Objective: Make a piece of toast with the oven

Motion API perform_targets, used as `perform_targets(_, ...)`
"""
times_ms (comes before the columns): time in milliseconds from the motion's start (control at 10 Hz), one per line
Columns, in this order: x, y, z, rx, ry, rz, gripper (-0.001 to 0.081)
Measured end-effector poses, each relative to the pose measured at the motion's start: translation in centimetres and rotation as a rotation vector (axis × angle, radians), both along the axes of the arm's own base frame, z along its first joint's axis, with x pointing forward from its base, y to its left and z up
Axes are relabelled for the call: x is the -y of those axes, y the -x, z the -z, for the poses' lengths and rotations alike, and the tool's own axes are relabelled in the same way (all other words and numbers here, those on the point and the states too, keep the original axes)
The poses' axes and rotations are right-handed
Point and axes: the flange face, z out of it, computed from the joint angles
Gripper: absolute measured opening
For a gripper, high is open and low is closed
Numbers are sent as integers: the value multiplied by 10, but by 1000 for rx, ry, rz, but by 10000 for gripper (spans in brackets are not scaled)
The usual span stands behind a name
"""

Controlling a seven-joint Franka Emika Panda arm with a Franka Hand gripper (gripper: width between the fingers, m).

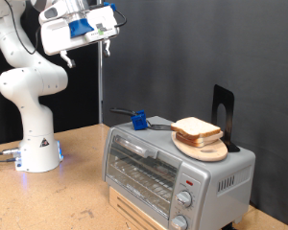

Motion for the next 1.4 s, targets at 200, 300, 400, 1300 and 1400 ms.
perform_targets(200, 2, 2, 2, -9, -33, -136, 808)
perform_targets(300, 6, 0, 6, 11, -49, -259, 808)
perform_targets(400, 8, -4, 11, 43, -49, -381, 808)
perform_targets(1300, 21, -42, 47, -117, -239, -485, 808)
perform_targets(1400, 24, -51, 55, -147, -244, -459, 808)
